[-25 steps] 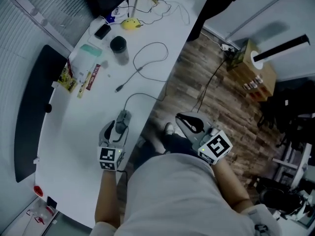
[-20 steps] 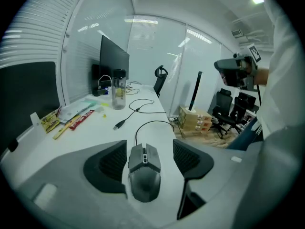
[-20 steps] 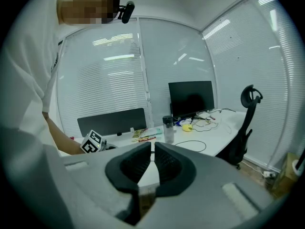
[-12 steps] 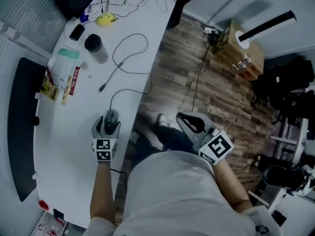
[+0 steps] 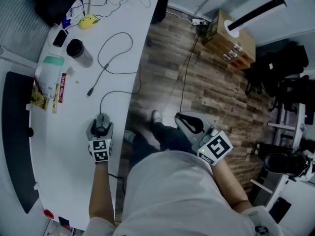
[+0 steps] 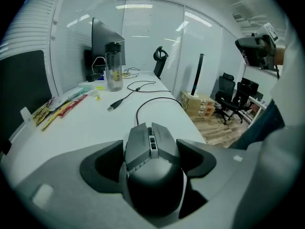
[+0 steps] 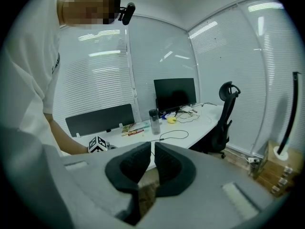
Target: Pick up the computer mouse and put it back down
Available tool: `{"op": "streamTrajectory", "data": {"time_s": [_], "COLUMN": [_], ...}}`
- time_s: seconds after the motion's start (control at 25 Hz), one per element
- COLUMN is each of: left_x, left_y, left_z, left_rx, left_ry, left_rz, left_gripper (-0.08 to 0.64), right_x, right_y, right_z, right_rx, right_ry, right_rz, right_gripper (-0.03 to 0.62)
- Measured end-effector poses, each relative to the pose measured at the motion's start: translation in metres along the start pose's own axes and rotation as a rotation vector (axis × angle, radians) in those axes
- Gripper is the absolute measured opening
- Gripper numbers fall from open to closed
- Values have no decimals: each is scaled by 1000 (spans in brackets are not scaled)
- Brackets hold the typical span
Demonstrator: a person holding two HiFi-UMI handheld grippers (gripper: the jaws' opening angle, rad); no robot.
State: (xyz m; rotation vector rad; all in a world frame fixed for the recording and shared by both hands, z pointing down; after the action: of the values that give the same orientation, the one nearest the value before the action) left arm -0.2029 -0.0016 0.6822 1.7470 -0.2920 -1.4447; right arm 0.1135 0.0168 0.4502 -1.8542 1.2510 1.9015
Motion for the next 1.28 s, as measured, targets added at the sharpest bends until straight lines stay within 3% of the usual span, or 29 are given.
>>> {"op": "streamTrajectory", "data": {"time_s": [0.6, 0.84, 1.28], "left_x": [3, 7, 36], "left_y": [-1, -5, -35], "left_z": [-1, -1, 8], "left_rx": [20, 48, 124], "left_ry": [8, 24, -15], "left_rz": [16, 25, -42], "left_gripper": [311, 310, 310], "right_x": [0, 4, 18], "right_y": [-1, 2, 23], "right_z": [-8, -7, -7], "right_rx": [-3, 22, 118], "right_ry": [6, -3, -28], "right_rz": [-3, -11, -34], "right_gripper": [25, 25, 25]}}
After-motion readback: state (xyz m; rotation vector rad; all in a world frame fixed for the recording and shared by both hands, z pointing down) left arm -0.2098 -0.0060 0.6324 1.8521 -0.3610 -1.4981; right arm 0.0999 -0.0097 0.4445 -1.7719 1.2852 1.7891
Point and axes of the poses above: the fingertips, and each gripper's own axes: y forward along the fingers, z to its left, x out of its top, the point moved 5 cm from there along -y, backward along the fingers, and after that the axes turned 3 degrees about x, right-handed, at the moved point
